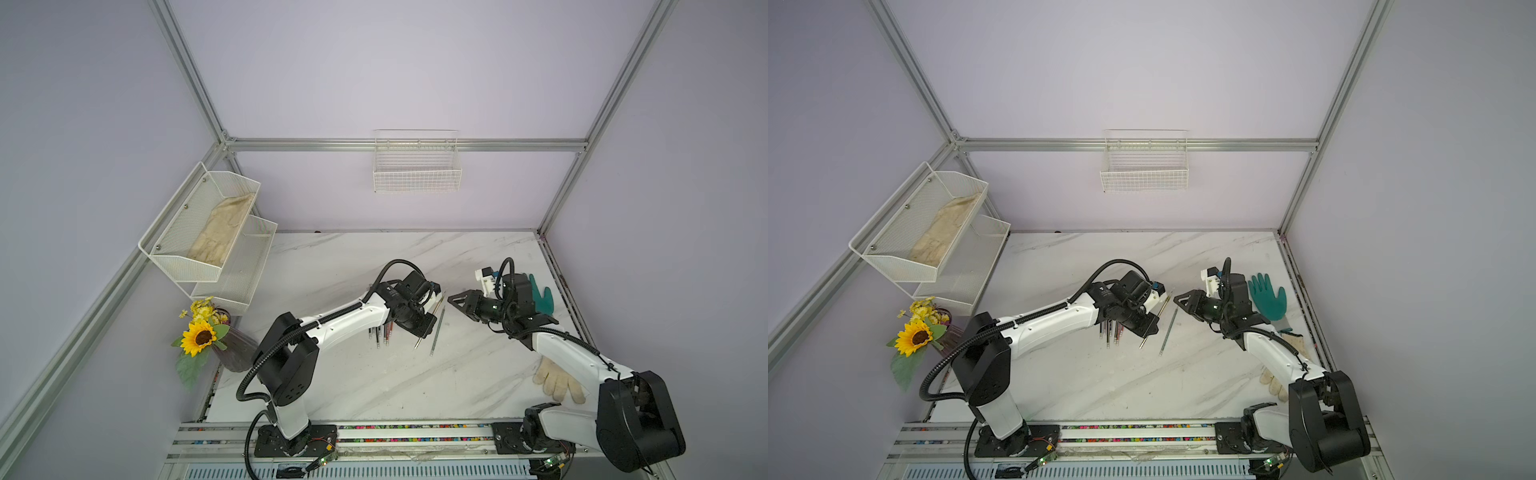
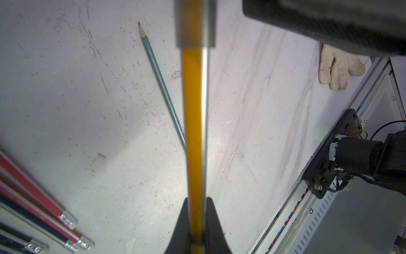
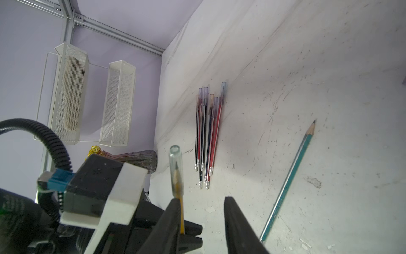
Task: Remove the protective cover of the pencils
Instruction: Remove the protective sleeve from the pencil.
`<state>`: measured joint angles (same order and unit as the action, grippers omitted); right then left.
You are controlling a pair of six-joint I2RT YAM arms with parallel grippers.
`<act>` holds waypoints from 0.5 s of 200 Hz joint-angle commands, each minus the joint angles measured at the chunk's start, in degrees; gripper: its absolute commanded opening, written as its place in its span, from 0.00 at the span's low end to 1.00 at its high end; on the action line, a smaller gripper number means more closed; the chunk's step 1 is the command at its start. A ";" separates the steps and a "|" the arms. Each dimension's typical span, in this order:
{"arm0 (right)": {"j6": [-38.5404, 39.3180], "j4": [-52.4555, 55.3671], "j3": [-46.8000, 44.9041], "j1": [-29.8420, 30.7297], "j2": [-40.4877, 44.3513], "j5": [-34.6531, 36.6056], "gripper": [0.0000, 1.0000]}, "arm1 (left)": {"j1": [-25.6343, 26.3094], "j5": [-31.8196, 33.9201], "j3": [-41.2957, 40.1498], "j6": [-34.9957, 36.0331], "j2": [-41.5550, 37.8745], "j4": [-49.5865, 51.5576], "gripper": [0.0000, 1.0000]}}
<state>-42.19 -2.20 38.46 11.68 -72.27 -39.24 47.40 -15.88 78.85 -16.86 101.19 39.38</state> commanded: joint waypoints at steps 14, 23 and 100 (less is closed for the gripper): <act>-1.37 -4.19 2.32 -0.01 -0.24 -2.28 0.37 | 1.03 -1.36 0.37 0.76 0.92 -1.44 0.00; -1.54 -4.33 2.54 -0.03 -0.46 -2.41 0.37 | 1.16 -1.36 0.50 0.63 1.02 -1.49 0.00; -1.22 -2.20 3.65 0.01 -3.15 -0.57 0.34 | 1.99 -1.77 1.81 0.45 0.91 -1.38 0.00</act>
<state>-43.03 -3.79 40.77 11.68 -74.70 -40.29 48.88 -16.27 78.87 -16.91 102.48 39.24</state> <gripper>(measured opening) 0.345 0.071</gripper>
